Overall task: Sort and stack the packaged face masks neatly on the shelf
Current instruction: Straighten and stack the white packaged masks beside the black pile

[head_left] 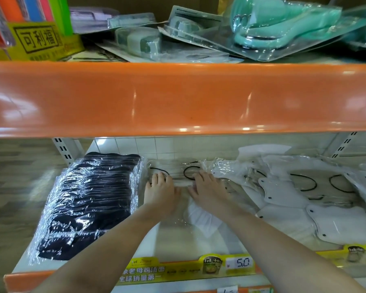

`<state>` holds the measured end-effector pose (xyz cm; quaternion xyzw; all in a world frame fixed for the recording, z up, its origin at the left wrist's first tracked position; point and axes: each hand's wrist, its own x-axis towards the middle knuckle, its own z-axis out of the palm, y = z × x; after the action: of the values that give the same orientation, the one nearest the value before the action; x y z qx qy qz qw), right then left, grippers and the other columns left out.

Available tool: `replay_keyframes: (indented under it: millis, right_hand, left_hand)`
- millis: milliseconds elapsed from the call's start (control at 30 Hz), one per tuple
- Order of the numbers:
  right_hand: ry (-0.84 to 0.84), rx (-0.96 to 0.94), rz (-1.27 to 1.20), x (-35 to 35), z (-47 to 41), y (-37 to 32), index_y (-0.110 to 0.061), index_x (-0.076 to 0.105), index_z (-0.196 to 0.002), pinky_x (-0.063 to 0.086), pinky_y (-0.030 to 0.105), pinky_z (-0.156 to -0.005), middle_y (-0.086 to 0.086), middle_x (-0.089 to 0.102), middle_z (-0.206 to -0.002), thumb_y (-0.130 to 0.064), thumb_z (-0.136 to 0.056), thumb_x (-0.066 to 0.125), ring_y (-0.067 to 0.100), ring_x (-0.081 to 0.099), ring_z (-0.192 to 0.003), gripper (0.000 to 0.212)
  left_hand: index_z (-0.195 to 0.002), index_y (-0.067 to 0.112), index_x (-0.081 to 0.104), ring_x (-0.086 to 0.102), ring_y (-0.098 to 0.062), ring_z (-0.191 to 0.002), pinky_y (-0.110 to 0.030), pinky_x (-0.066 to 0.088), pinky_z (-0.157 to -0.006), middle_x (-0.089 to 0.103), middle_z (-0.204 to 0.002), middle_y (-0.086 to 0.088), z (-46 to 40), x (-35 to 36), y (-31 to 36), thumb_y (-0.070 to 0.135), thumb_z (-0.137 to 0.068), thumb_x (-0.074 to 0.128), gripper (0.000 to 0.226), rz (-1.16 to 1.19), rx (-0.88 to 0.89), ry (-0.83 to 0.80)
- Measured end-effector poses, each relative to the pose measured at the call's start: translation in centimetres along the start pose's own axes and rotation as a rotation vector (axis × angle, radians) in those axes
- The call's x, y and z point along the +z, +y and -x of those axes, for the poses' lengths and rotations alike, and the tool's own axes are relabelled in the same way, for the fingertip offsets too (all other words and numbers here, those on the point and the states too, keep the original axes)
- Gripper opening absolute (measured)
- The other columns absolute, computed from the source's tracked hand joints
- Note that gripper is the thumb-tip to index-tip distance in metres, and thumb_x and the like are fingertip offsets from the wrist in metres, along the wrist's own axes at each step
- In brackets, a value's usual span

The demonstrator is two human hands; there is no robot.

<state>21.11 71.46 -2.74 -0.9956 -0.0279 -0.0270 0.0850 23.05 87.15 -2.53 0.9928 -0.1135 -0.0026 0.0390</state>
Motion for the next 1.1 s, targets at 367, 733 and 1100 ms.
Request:
replay_keyframes:
  millis: [367, 733, 1100]
  right_hand:
    - [0.236, -0.040, -0.109, -2.2, 2.2, 2.4, -0.010, 0.051, -0.125, 0.038, 0.034, -0.093, 0.006, 0.051, -0.126, -0.018, -0.094, 0.045, 0.025, 0.048, -0.114, 0.032]
    - [0.061, 0.343, 0.000, -3.8, 4.5, 9.1, -0.009, 0.022, -0.147, 0.027, 0.038, -0.108, 0.012, 0.026, -0.151, -0.039, -0.094, 0.051, 0.029, 0.024, -0.139, 0.067]
    - [0.113, 0.285, -0.008, -3.5, 6.9, 10.8, -0.016, 0.051, -0.121, 0.034, 0.030, -0.093, 0.000, 0.051, -0.130, -0.033, -0.096, 0.047, 0.020, 0.041, -0.125, 0.030]
  left_hand:
    - [-0.095, -0.003, 0.064, 0.062, -0.041, -0.102, -0.044, 0.053, -0.079, 0.065, -0.102, -0.022, 1.5, 0.5, 3.2, 0.015, -0.066, 0.079, 0.037, 0.150, 0.145, 0.210]
    - [-0.131, 0.020, 0.049, 0.039, -0.014, -0.127, -0.026, 0.031, -0.099, 0.047, -0.137, 0.006, 3.8, -1.0, 11.1, 0.018, -0.097, 0.039, 0.035, 0.345, 0.286, 0.131]
    - [-0.139, 0.024, 0.042, 0.039, -0.015, -0.130, -0.025, 0.030, -0.102, 0.039, -0.146, 0.008, 4.1, -0.3, 14.3, 0.013, -0.091, 0.050, 0.050, 0.396, 0.436, -0.032]
